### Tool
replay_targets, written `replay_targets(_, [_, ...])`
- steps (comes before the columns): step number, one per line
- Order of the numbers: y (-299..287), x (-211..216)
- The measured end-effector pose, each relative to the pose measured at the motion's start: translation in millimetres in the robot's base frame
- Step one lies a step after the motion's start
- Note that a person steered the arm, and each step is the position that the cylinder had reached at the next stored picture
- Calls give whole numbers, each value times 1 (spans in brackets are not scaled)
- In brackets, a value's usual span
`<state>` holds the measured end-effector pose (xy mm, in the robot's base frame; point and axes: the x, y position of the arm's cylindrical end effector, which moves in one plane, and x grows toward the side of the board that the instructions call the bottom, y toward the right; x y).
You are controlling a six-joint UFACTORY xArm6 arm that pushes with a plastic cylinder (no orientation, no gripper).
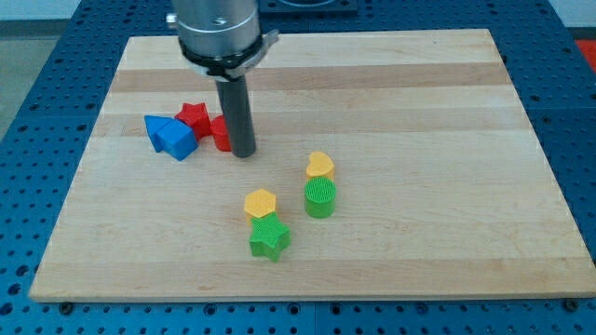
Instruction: Point your arm to the yellow heart
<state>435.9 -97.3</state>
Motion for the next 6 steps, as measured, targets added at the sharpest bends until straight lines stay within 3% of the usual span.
replay_targets(3, [-28,0])
replay_targets(6, [62,-1])
